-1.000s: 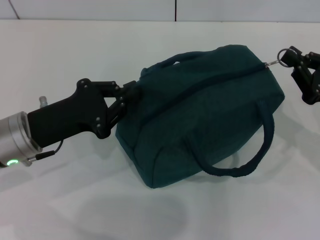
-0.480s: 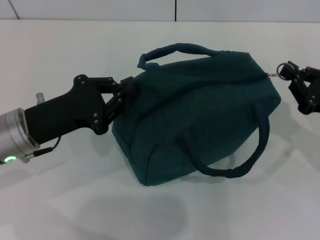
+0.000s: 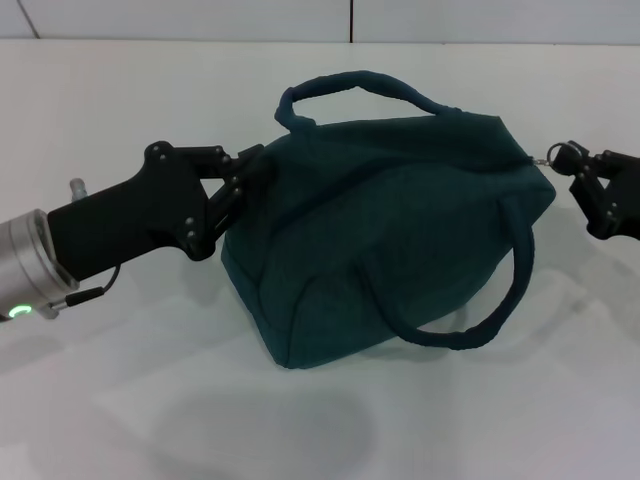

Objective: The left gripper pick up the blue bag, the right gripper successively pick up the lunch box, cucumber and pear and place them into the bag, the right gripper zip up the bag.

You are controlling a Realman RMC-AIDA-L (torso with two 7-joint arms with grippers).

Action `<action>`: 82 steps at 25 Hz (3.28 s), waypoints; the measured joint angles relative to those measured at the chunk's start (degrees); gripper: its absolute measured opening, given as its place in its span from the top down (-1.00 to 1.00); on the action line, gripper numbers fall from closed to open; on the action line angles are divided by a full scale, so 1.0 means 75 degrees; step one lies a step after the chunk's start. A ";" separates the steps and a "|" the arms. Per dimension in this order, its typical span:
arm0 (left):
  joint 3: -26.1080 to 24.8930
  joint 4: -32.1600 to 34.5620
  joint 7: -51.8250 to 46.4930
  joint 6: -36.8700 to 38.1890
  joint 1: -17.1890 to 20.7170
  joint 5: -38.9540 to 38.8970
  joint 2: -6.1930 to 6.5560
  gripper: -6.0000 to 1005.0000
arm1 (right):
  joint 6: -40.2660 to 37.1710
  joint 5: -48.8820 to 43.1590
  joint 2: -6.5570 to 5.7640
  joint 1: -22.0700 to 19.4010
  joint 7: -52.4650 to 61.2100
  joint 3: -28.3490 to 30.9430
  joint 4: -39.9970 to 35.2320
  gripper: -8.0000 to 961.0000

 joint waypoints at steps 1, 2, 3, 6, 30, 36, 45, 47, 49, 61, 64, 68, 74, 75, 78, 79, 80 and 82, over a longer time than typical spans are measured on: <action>-0.0001 -0.0001 0.0000 -0.0014 -0.0001 0.0000 0.0000 0.88 | 0.0045 -0.0017 0.0002 0.0002 0.0000 -0.0002 0.0001 0.90; -0.0001 0.0000 -0.0001 -0.0025 -0.0001 0.0000 0.0000 0.88 | 0.0071 -0.0025 0.0002 0.0001 0.0000 -0.0002 0.0002 0.90; -0.0003 0.0000 -0.0001 -0.0031 -0.0001 -0.0001 -0.0001 0.88 | 0.0115 -0.0029 0.0002 0.0000 0.0000 -0.0002 0.0005 0.90; -0.0005 0.0000 -0.0001 -0.0032 -0.0001 0.0000 -0.0007 0.88 | 0.0263 -0.0037 0.0001 0.0013 0.0001 -0.0060 0.0033 0.90; -0.0006 -0.0004 -0.0058 0.0009 -0.0013 -0.0036 -0.0108 0.88 | 0.0609 -0.0010 -0.0020 0.0140 0.0561 -0.0493 0.0116 0.90; -0.0006 -0.0007 -0.0469 0.0000 -0.0020 -0.0232 -0.0138 0.65 | 0.0606 -0.0053 -0.0087 0.0053 0.1068 -0.0559 0.0115 0.69; -0.0027 0.0062 -0.1100 -0.0018 -0.0061 -0.0244 -0.0085 0.33 | -0.0797 -0.0175 -0.0302 -0.0510 0.1204 -0.0106 -0.0074 0.15; -0.0184 0.0064 -0.1102 0.0021 -0.0014 -0.0302 -0.0101 0.22 | -0.1325 -0.0176 -0.0300 -0.0639 0.1037 0.0254 -0.0086 0.07; -0.0555 0.0065 -0.1091 0.0179 0.0083 -0.0366 -0.0148 0.06 | -0.1836 -0.0176 -0.0271 -0.0717 0.0932 0.0701 -0.0077 -0.06; -0.0714 0.1010 -0.2471 0.1510 0.0155 0.0189 -0.0150 -0.33 | -0.3311 -0.1404 -0.0543 0.0131 0.2965 0.1002 -0.1305 -0.53; -0.0502 0.1443 -0.3117 0.1526 0.0096 0.0567 -0.0149 -0.34 | -0.3621 -0.2257 -0.0749 0.0532 0.3909 0.0999 -0.1796 -0.53; -0.0296 0.1827 -0.3711 0.1543 0.0037 0.0838 -0.0146 -0.40 | -0.4296 -0.3132 -0.0941 0.1094 0.5140 0.1007 -0.2189 -0.53; -0.0152 0.2054 -0.3801 0.1650 0.0064 0.0850 -0.0125 -0.44 | -0.4495 -0.3937 -0.0700 0.1339 0.5615 0.1016 -0.2460 -0.53; -0.0153 0.2057 -0.3801 0.1687 0.0074 0.0839 -0.0108 -0.44 | -0.4467 -0.4022 -0.0635 0.1354 0.5616 0.1016 -0.2486 -0.53; -0.0153 0.2059 -0.3803 0.1785 0.0103 0.0834 -0.0051 -0.45 | -0.4427 -0.4224 -0.0520 0.1395 0.5613 0.1013 -0.2554 -0.53; -0.0152 0.2060 -0.3804 0.1790 0.0116 0.0854 -0.0044 -0.45 | -0.4423 -0.4291 -0.0479 0.1419 0.5610 0.1014 -0.2577 -0.53; -0.0151 0.2062 -0.3804 0.1792 0.0133 0.0882 -0.0035 -0.45 | -0.4420 -0.4362 -0.0436 0.1450 0.5609 0.1008 -0.2588 -0.53; -0.0146 0.2063 -0.3805 0.1794 0.0178 0.0919 -0.0017 -0.45 | -0.4417 -0.4509 -0.0339 0.1514 0.5607 0.0998 -0.2615 -0.53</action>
